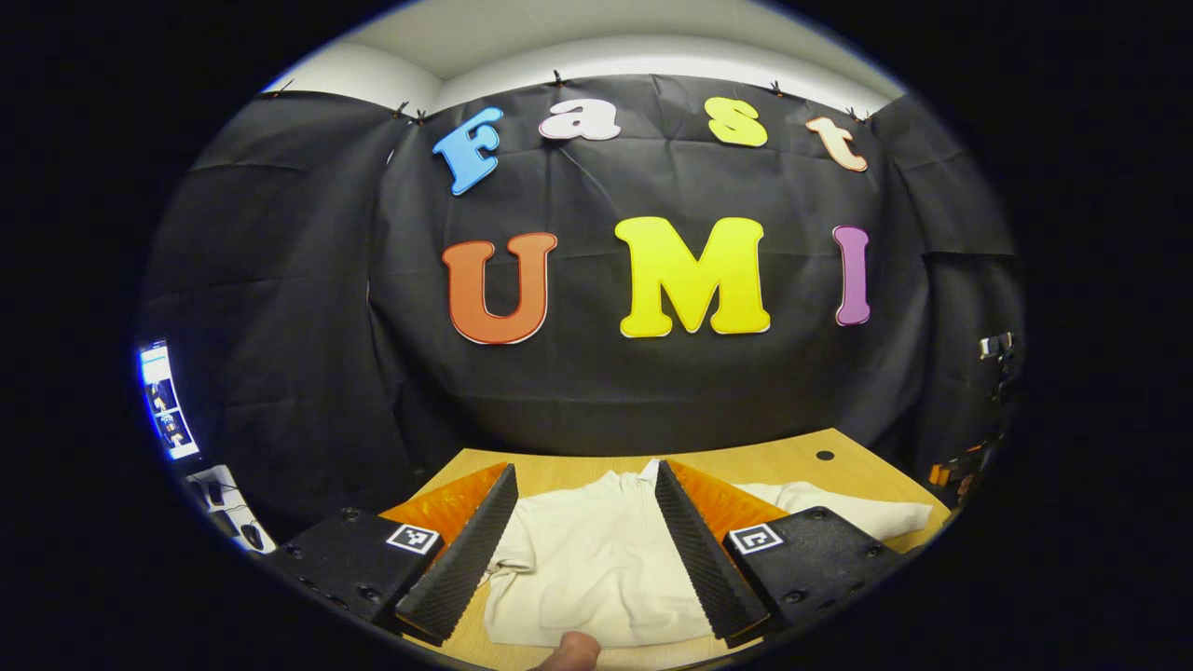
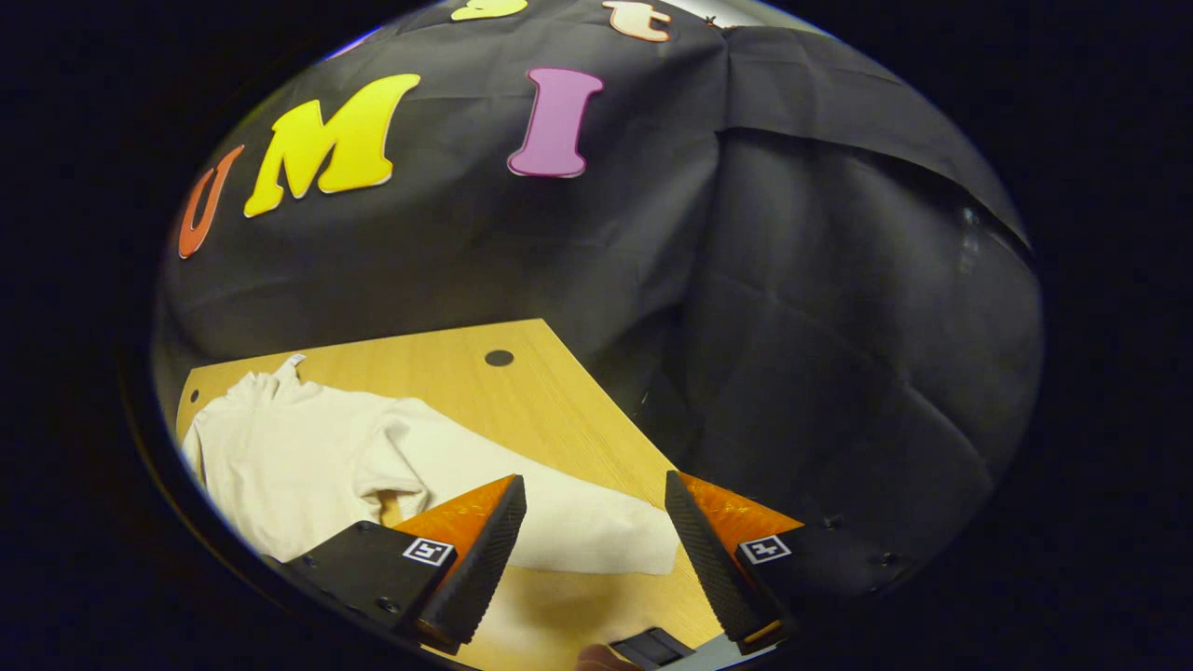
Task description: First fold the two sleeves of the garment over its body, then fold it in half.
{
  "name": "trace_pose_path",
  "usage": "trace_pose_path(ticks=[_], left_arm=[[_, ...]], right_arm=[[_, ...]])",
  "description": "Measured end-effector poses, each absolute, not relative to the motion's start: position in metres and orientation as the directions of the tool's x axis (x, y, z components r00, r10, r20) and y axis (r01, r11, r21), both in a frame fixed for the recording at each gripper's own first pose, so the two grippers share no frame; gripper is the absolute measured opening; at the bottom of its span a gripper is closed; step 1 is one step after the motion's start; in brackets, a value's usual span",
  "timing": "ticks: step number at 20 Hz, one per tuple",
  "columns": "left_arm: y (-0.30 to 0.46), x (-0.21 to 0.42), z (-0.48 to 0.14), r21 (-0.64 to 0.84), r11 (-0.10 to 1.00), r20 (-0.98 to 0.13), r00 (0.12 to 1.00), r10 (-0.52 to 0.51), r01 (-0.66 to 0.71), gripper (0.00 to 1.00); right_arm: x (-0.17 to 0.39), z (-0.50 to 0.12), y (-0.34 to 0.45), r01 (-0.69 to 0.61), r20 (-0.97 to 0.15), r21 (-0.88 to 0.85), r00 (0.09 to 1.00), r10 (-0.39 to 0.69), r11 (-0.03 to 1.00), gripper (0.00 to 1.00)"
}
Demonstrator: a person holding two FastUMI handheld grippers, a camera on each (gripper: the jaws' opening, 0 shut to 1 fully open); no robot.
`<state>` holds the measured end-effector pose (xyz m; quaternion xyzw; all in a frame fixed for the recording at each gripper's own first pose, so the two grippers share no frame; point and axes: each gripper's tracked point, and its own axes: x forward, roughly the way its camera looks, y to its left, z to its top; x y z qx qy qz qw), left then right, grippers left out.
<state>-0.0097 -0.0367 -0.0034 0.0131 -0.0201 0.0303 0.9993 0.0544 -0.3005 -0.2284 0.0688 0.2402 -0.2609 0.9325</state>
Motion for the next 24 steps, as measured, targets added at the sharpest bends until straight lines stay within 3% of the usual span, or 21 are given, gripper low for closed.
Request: trace_pose_path(ticks=[7, 11, 16, 20, 24], left_arm=[[-0.048, -0.014, -0.005, 0.023, 0.996, 0.04, 0.995, 0.091, -0.092, 0.96], [-0.058, -0.015, -0.006, 0.032, 0.994, 0.037, 0.994, 0.103, -0.104, 0.96], [-0.07, -0.016, -0.011, 0.033, 0.991, 0.017, 0.991, 0.132, -0.133, 0.96], [-0.081, -0.018, -0.013, 0.015, 0.988, 0.0, 0.988, 0.157, -0.157, 0.96], [-0.091, -0.024, -0.014, 0.023, 0.987, 0.01, 0.987, 0.162, -0.162, 0.96]], right_arm=[[0.046, -0.324, -0.351, 0.584, -0.702, -0.004, 0.577, -0.418, 0.811, 0.95], [0.045, -0.354, -0.361, 0.603, -0.77, 0.022, 0.519, -0.371, 0.798, 0.96], [0.039, -0.386, -0.352, 0.64, -0.896, 0.103, 0.393, -0.208, 0.762, 0.96], [0.036, -0.392, -0.352, 0.698, -0.93, 0.191, 0.354, -0.101, 0.69, 0.95], [0.04, -0.391, -0.356, 0.69, -0.939, 0.216, 0.34, -0.045, 0.691, 0.96]])
